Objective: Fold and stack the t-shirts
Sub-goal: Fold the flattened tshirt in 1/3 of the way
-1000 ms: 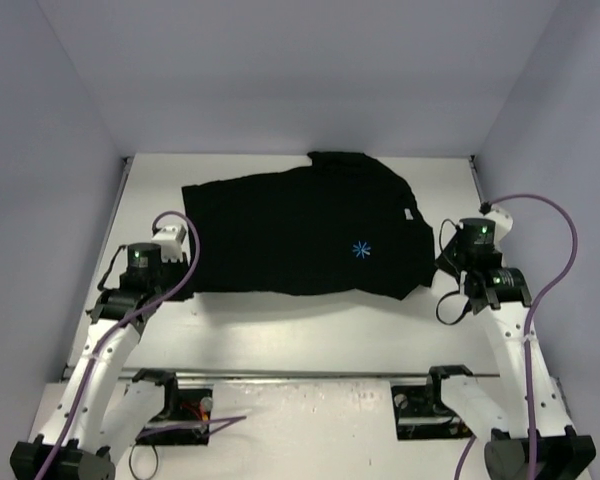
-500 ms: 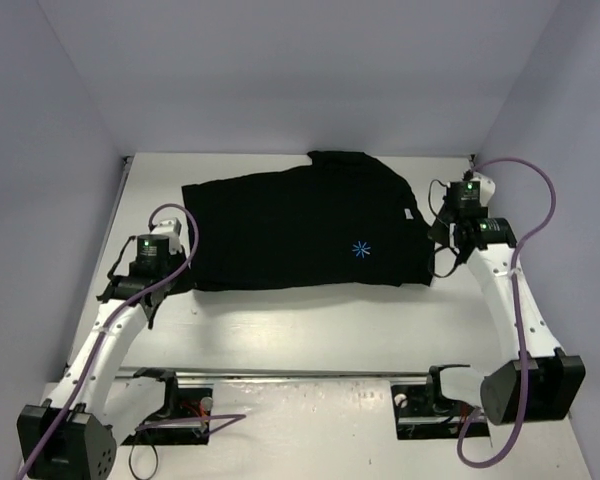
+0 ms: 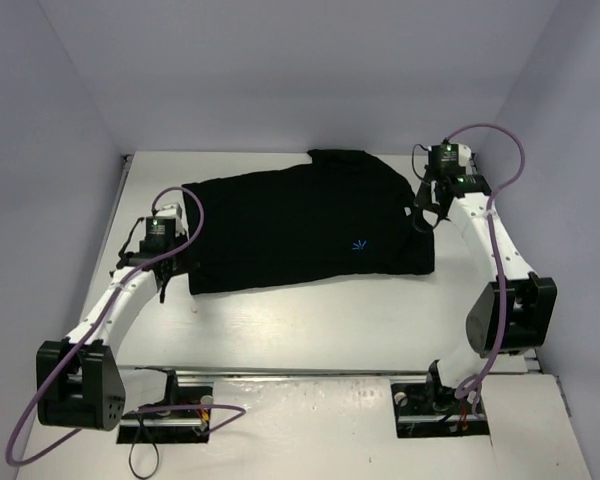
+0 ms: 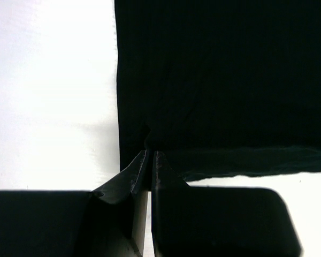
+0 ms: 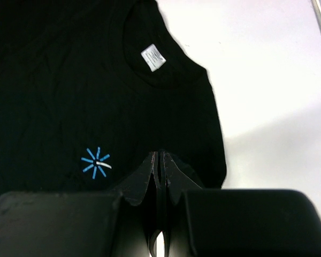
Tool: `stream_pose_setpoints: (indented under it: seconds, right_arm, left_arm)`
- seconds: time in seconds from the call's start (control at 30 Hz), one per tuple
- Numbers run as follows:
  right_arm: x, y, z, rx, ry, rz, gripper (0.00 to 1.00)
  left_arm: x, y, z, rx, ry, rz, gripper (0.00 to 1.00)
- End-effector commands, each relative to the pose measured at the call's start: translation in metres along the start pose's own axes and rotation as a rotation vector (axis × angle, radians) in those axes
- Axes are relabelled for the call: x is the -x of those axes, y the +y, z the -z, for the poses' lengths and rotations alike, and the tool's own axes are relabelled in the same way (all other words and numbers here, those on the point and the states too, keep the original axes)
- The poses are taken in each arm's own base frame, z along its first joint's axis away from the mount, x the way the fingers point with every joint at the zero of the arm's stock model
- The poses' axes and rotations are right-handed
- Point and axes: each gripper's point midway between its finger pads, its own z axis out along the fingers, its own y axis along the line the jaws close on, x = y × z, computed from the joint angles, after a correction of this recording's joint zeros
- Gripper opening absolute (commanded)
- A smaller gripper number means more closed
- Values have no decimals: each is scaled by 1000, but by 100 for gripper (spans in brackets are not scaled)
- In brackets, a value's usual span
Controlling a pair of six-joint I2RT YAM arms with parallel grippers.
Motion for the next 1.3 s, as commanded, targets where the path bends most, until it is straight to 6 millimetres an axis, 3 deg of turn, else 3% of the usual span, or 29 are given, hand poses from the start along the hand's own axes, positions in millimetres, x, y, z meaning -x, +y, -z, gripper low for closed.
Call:
stream_pose_setpoints:
  seconds: [0.0,0.3,0.7,1.27]
  right_arm:
    - [33,17,-1,14,-89,26,0]
    - [50,39,-16,15,-109,60,0]
    - [62,51,-32,14,-117,84,0]
    - [64,82,-53,12,-123,155,0]
  left_arm:
    - [56,-10,-2,-18,-154,-22,0]
    - [66,-5,-16,12,-144,-7,0]
    - [32,12,-19,70,-71,75,0]
    - [13,25,-39,133,-17,110,0]
